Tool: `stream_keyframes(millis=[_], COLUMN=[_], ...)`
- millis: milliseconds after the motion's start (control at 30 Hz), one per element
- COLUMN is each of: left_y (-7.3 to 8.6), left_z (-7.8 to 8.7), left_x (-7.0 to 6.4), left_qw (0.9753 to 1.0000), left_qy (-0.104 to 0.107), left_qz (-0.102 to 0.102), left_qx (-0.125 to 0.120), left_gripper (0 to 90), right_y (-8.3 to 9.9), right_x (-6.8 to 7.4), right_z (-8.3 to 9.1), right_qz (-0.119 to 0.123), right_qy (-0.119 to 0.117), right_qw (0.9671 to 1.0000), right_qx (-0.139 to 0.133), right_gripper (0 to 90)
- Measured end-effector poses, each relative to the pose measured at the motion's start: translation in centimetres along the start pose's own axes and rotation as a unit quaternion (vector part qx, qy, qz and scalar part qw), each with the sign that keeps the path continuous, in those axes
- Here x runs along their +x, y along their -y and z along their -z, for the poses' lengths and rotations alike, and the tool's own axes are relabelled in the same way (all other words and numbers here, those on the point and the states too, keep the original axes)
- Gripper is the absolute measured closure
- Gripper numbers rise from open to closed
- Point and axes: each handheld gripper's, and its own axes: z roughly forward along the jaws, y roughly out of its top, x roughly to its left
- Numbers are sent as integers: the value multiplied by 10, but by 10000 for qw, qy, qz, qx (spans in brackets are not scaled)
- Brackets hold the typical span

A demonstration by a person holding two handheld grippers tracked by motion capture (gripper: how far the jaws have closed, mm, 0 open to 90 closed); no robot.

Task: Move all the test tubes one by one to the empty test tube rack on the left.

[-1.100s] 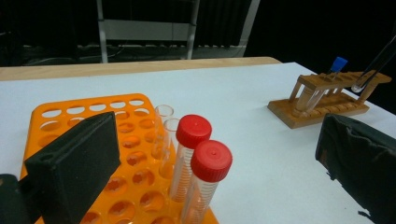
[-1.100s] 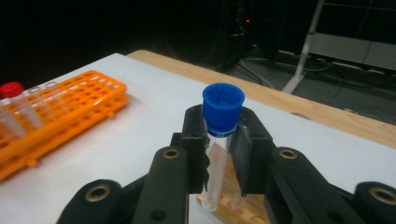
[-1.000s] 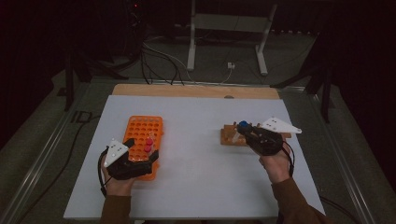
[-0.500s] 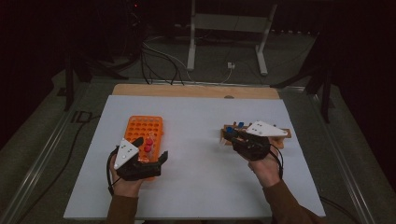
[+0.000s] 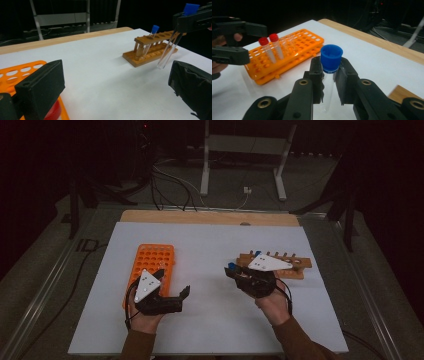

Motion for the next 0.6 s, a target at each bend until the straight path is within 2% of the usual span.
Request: stream_keyframes(millis=[600], left_y=[3], left_z=[-10], left_x=[-10], left_qw=[9996], left_qy=[227], left_qz=[-74], left_qx=[147], left_gripper=[15], right_y=[0], right_x=[30], right_z=[-16], right_qz=[140], right_qy=[-457], right_qw=[9988], right_qx=[134], right_gripper=[762])
